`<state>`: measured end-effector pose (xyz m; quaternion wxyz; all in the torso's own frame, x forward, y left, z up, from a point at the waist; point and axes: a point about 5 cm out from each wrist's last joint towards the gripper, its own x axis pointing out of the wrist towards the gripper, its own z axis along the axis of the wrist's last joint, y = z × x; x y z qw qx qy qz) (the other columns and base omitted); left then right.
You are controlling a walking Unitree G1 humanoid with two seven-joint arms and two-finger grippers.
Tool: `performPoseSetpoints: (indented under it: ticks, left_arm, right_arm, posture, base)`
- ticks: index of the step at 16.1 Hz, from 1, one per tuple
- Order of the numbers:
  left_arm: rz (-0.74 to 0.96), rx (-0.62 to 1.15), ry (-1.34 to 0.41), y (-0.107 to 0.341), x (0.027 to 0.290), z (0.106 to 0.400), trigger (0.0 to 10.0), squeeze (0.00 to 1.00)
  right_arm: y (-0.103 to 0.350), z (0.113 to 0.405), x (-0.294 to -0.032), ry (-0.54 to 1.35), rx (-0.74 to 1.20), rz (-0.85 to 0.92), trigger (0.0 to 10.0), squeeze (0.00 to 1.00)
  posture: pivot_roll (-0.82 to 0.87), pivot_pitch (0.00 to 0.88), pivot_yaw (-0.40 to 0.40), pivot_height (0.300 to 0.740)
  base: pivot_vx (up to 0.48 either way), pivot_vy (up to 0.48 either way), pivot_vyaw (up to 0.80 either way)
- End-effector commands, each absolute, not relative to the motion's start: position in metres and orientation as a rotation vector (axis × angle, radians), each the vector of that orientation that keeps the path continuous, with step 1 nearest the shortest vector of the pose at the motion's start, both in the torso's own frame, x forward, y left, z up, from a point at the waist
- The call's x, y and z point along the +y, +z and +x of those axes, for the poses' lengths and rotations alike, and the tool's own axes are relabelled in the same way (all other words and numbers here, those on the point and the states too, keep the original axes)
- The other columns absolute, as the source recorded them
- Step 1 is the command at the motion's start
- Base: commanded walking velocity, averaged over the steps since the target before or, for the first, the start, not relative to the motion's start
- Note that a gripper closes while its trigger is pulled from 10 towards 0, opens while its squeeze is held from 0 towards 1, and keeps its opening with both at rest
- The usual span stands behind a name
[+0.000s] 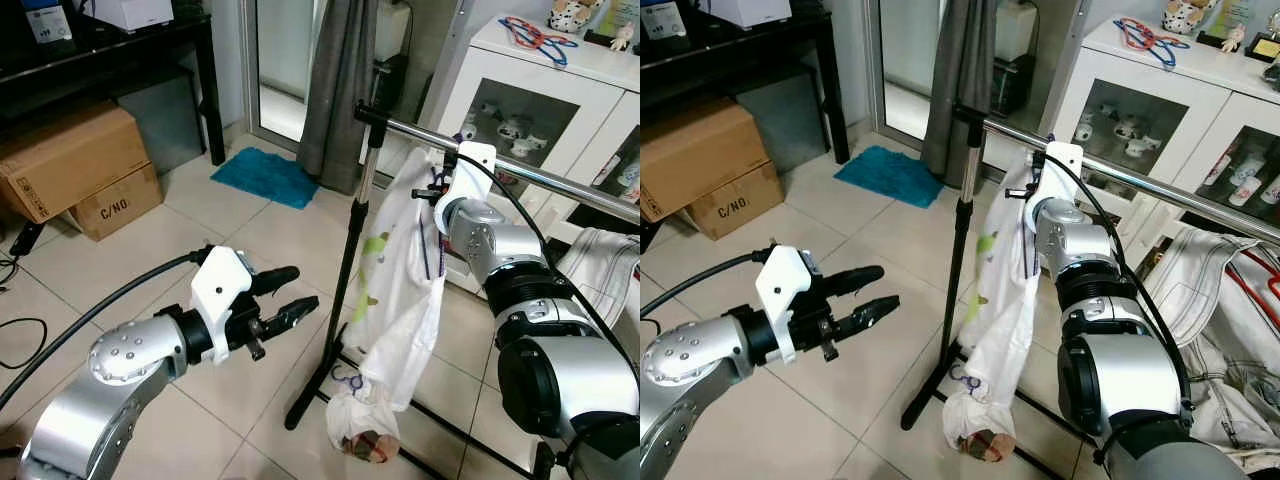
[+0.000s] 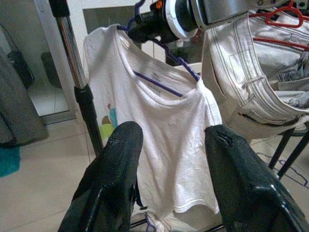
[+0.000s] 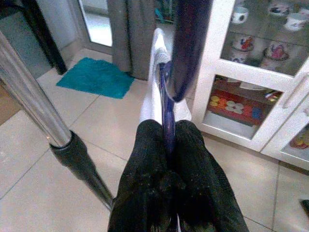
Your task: Hang hanger
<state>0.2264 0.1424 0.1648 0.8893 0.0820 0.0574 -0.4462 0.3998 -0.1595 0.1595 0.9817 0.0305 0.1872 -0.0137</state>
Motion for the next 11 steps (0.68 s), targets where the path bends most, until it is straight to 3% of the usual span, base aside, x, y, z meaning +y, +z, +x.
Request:
performPoseSetpoints:
  ticks: [1, 2, 3, 6, 9, 11]
  left_arm:
    - [0.173, 0.121, -0.93, 0.165, 0.142, 0.224, 10.0, 0.0]
    - [0.167, 0.122, -0.927, 0.164, 0.142, 0.225, 10.0, 0.0]
    - [0.163, 0.129, -0.913, 0.163, 0.142, 0.226, 10.0, 0.0]
    - [0.133, 0.084, -0.693, 0.16, 0.149, 0.241, 10.0, 0.0]
    - [0.1, 0.07, -0.558, 0.157, 0.151, 0.244, 10.0, 0.0]
    - [0.088, 0.07, -0.533, 0.158, 0.15, 0.243, 10.0, 0.0]
  right_arm:
    - [0.141, 0.394, -0.164, -0.023, 0.458, 0.069, 10.0, 0.0]
    - [0.141, 0.393, -0.164, 0.002, 0.44, 0.075, 10.0, 0.15]
    - [0.144, 0.394, -0.164, 0.035, 0.397, 0.049, 10.0, 1.0]
    - [0.16, 0.387, -0.162, 0.167, 0.234, 0.069, 10.0, 1.0]
    - [0.174, 0.349, -0.157, 0.387, 0.149, 0.164, 10.0, 1.0]
    - [0.179, 0.33, -0.162, 0.386, 0.085, 0.058, 10.0, 1.0]
  posture:
    - [0.16, 0.0, -0.08, 0.74]
    - [0.16, 0.0, -0.074, 0.74]
    - [0.15, 0.0, -0.07, 0.74]
    - [0.14, 0.0, -0.057, 0.74]
    - [0.11, 0.0, -0.046, 0.74]
    - [0.1, 0.0, -0.045, 0.74]
  base:
    - [0.0, 0.0, 0.0]
    - [0.0, 0.0, 0.0]
    - [0.0, 0.0, 0.0]
    - [0.0, 0.0, 0.0]
    - [0.0, 0.0, 0.0]
    - [0.0, 0.0, 0.0]
